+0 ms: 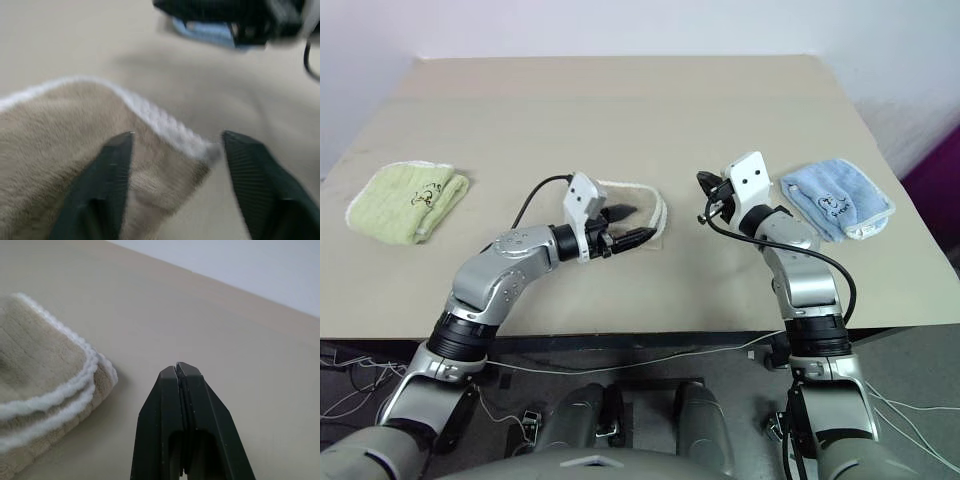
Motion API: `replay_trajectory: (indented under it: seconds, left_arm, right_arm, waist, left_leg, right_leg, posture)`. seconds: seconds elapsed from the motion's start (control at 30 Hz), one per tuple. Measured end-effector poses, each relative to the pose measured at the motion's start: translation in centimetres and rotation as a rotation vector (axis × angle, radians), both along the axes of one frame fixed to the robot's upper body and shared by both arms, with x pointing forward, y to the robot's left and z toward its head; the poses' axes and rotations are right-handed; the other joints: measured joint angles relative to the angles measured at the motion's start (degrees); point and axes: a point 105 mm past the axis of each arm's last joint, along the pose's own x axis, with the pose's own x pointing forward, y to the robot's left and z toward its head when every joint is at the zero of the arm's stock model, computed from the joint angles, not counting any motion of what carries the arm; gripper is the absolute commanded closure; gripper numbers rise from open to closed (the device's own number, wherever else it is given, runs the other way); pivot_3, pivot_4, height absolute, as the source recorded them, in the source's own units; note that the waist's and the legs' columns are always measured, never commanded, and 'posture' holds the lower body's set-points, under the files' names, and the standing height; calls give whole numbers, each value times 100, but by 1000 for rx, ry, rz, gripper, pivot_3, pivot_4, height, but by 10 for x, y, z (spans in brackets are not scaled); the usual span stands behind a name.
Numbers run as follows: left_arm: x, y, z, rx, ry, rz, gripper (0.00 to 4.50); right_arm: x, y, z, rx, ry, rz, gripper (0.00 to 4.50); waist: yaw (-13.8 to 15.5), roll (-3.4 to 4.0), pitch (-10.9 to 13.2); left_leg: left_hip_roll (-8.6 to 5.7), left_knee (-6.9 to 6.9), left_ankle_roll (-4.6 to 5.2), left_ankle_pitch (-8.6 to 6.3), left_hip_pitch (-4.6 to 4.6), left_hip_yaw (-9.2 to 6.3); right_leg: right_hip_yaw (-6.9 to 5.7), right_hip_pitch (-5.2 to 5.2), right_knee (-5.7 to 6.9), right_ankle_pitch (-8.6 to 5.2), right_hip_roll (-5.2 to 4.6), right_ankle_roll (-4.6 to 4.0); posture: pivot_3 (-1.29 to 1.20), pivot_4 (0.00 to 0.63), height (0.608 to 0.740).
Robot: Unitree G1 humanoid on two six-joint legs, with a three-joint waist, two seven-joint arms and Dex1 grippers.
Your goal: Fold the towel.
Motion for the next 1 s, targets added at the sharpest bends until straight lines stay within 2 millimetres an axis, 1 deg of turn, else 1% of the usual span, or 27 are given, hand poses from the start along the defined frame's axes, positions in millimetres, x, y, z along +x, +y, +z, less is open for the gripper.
replay_trajectory:
  seconds: [0.03, 0.1, 0.13, 0.17, 0.2, 0.27, 0.33, 0.4, 0.43, 0.5, 0.53, 0.6, 0.7, 0.83, 0.93, 1.0]
  left_arm:
    - [0, 2, 8, -36, -10, 4, 13]
    - [0, 10, 23, -93, -42, 31, 13]
    - [2, 15, 26, -104, -50, 53, 13]
    - [5, 19, 28, -109, -55, 78, 198]
    - [9, 27, 29, -102, -65, 122, 455]
    - [21, 48, 23, -48, -94, 228, 959]
    - [28, 63, 11, 8, -99, 291, 1667]
    - [30, 67, 1, 27, -86, 313, 2288]
    - [31, 68, -1, 26, -86, 319, 2701]
    - [32, 65, -7, 24, -82, 323, 3359]
    - [32, 63, -13, 33, -76, 320, 3747]
    - [32, 59, -26, 62, -46, 308, 4389]
    - [32, 57, -47, 131, -5, 305, 4389]
    - [35, 57, -56, 208, -40, 309, 4389]
    - [35, 56, -58, 233, -63, 312, 4389]
    - [35, 54, -56, 182, -48, 319, 4389]
  right_arm:
    - [-1, 2, 0, -2, 2, 9, 4500]
    - [-2, 6, 0, -4, 5, 25, 4500]
    - [-2, 7, 0, -3, 8, 30, 4500]
    - [-3, 9, 1, -2, 9, 36, 4500]
    - [-4, 12, 2, 3, 9, 49, 4500]
    - [-6, 25, 4, 25, 14, 95, 4500]
    - [-9, 39, 4, 43, 28, 141, 4500]
    - [-11, 50, 3, 55, 40, 176, 4500]
    - [-11, 57, 3, 62, 46, 193, 4500]
    - [-14, 76, 2, 75, 57, 245, 4500]
    - [-14, 86, -2, 74, 74, 272, 4500]
    - [-14, 94, -16, 55, 120, 289, 4500]
    - [-10, 95, -45, 3, 214, 267, 4500]
    - [-6, 95, -72, -42, 288, 228, 4500]
    - [-6, 96, -74, -63, 267, 224, 4500]
    - [-8, 96, -73, -53, 254, 230, 4500]
  waist:
    - [-1, 0, 0]
    - [-2, 0, 0]
    - [-3, 0, 0]
    - [-2, 0, 0]
    - [-1, 0, 0]
    - [-10, 0, 0]
    - [-11, 1, 0]
    - [13, -3, 2]
    - [19, -3, 1]
    - [13, -3, 1]
    - [9, -3, 0]
    - [10, -3, 0]
    - [6, -3, 1]
    - [-10, -1, -2]
    - [-11, -2, -7]
    - [-4, -1, -8]
  left_leg:
    - [0, 1, 0, 0, 0, 0]
    - [0, 1, 0, 0, 0, 0]
    - [0, 1, 0, 0, 0, 0]
    - [0, 1, 0, 0, 0, 0]
    - [0, 2, 1, 0, 0, 0]
    - [1, 2, 0, 1, 2, 0]
    - [2, 1, 0, 0, 1, 0]
    - [0, 4, 1, 0, -2, 0]
    - [-1, 6, 1, 0, -3, -1]
    - [-1, 7, 2, -1, -3, -1]
    - [-1, 7, 2, -1, -2, -1]
    - [-1, 6, 2, -1, -3, -2]
    - [-1, 7, 2, -1, -3, -1]
    - [0, 6, 1, -1, -3, -1]
    - [1, 6, 0, -1, 4, -1]
    - [1, 6, -1, -2, 5, -2]
  right_leg:
    - [0, 0, 1, 0, 0, 0]
    - [0, 0, 1, 0, 1, 0]
    - [0, 1, 2, 0, 2, 0]
    - [0, 1, 2, 0, 2, 0]
    - [0, 1, 2, 0, 3, 1]
    - [-1, 1, 3, 0, 7, 1]
    - [-1, 1, 2, 0, 9, 1]
    - [-2, 1, 2, 0, 6, 1]
    - [-3, 1, 3, 0, 4, 1]
    - [-2, 1, 3, 1, 3, 1]
    - [-3, 1, 3, 0, 3, 1]
    - [-4, 1, 4, 0, 4, 0]
    - [-4, 0, 4, 0, 4, 0]
    - [-3, -1, 5, 0, 4, 0]
    - [-4, 5, 5, 0, 3, 0]
    - [-4, 5, 5, 0, -1, 0]
  posture:
    - [0, 150, 740]
    - [0, 150, 740]
    - [0, 150, 740]
    - [0, 150, 740]
    - [0, 150, 740]
    - [0, 150, 740]
    - [0, 150, 740]
    - [0, 150, 740]
    - [0, 150, 740]
    - [0, 150, 740]
    - [0, 150, 740]
    - [0, 150, 740]
    - [0, 150, 740]
    - [0, 150, 740]
    - [0, 150, 740]
    - [0, 150, 740]
